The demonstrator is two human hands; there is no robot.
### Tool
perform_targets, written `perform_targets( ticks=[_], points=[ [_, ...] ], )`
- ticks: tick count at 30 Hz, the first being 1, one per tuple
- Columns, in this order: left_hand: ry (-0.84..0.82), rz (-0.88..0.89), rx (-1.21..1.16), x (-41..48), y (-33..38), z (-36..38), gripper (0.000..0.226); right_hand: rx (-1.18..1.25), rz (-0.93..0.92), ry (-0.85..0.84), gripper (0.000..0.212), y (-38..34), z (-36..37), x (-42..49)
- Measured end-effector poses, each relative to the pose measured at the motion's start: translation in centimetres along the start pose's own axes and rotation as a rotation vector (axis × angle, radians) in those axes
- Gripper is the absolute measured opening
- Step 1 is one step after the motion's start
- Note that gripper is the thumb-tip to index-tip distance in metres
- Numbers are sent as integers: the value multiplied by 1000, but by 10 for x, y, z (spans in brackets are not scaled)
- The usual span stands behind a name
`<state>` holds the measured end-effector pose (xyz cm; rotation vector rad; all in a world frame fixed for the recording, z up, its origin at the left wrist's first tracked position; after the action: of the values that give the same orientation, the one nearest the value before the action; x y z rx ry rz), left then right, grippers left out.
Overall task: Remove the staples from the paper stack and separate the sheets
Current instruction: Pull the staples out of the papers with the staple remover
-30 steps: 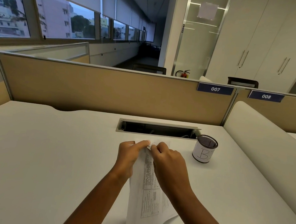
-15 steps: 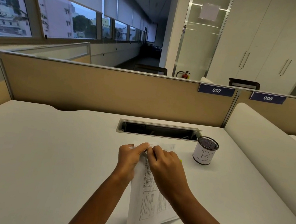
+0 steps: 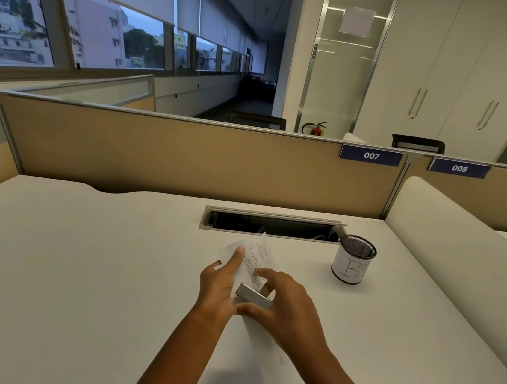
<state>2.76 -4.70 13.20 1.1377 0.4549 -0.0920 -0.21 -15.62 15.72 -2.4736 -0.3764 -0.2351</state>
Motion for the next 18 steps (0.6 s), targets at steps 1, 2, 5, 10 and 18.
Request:
perform_targets(
  ticks=[1, 2, 5, 10, 18],
  points=[
    [-6, -31, -11, 1, -2, -1, 28, -63, -19, -17, 72, -2, 3, -1],
    [-20, -59, -29, 2, -4, -1, 27, -118, -36, -22, 72, -3, 4, -2],
    [-62, -106, -76, 2, -8, -6, 26, -286, -137, 22, 59, 0, 4, -6],
    [-100, -152, -217, 1, -12, -12, 30, -290, -179, -18, 47, 10, 3, -8],
    [-47, -87, -159, -10, -21, -13, 36, 530, 281, -225, 12, 23, -13, 9]
  ],
)
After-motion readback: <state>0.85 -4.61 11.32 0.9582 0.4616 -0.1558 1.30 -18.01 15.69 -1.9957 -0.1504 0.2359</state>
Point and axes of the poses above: each hand's wrist, its own x-axis towards the middle knuckle, its own z-axis out of the palm, y = z × x, the point moved 4 cm from there along x, towards the middle knuckle, and after that the axes turned 4 degrees about -z, right-handed, at the moved point
